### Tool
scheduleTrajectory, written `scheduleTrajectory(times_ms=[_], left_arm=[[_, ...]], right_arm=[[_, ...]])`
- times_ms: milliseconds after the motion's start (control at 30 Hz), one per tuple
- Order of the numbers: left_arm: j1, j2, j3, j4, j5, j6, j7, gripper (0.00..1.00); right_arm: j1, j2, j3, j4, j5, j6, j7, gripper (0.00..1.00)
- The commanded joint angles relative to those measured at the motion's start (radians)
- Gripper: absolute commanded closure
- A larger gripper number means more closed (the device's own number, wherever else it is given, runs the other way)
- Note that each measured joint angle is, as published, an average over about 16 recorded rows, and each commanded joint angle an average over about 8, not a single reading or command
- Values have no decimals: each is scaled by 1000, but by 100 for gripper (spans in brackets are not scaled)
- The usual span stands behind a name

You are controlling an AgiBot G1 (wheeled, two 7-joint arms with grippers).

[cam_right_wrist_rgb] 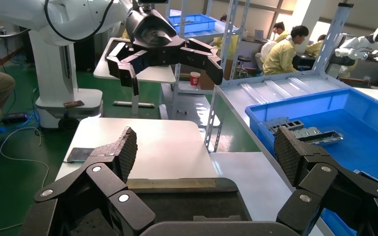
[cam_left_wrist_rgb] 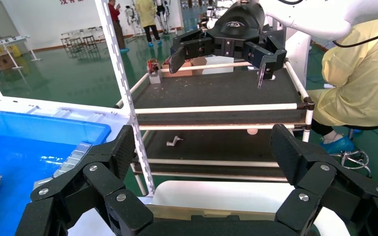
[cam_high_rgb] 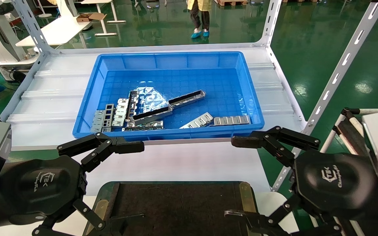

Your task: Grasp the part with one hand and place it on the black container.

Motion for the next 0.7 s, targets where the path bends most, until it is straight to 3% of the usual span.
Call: scheduleTrajectory(times_ms=[33, 700], left_arm=[[0, 0, 0, 0, 0, 0, 0, 0], [0, 0, 0, 0, 1, -1, 0, 0]], right_arm=[[0, 0, 0, 0, 0, 0, 0, 0], [0, 0, 0, 0, 0, 0, 0, 0]])
